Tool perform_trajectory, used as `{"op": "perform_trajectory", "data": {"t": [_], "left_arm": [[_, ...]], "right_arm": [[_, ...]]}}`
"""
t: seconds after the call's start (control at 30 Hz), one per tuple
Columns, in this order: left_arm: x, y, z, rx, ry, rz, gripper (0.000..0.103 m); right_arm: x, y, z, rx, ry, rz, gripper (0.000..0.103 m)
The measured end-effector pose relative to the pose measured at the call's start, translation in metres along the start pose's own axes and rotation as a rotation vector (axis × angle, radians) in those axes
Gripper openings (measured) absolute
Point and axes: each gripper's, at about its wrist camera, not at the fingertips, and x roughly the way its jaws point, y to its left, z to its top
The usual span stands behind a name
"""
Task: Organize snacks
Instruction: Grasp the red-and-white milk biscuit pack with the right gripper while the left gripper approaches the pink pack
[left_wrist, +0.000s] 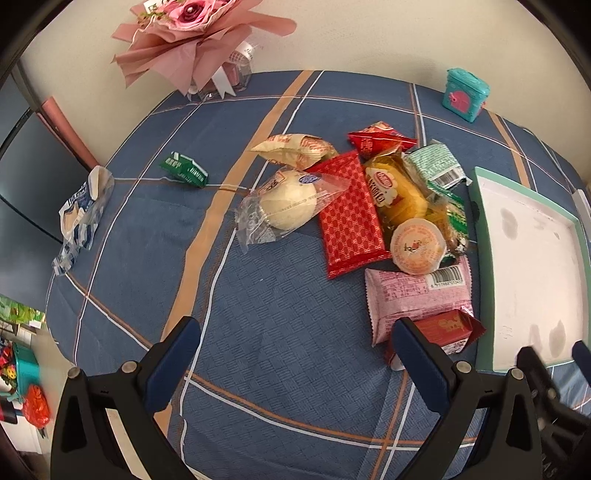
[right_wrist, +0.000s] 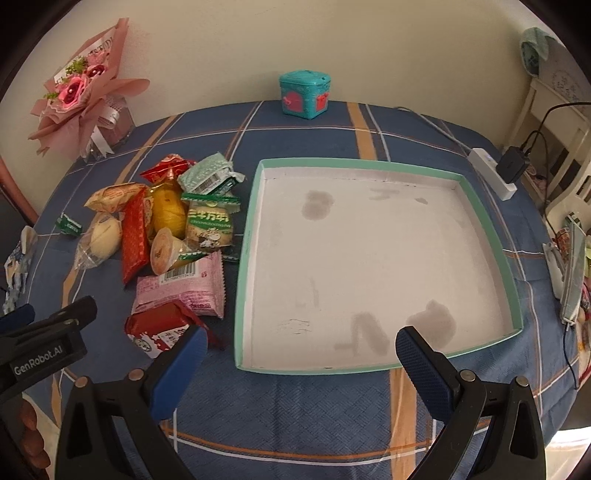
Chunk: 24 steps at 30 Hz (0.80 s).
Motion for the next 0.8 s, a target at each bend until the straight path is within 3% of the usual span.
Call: {"op": "perform_trajectory", "data": {"t": [0.27, 0.47, 0.8], "left_arm": [[0.018, 0.017, 0.002, -0.075, 0.065, 0.003, 0.103], [0.038, 0.037, 0.002, -0.167, 0.130, 0.020, 0.103], [0.061, 0.054, 0.002, -0.254, 0.205, 0.006, 0.103]], "right_arm": [[0.023, 0.050, -0.002, -0.106, 0.081, 0.151, 0.103], [0.034, 0.070, -0.005, -0.129, 0.098, 0.193, 0.102], [0.050, 0.088, -0.002, -0.159, 0.141, 0.243, 0.088]]}}
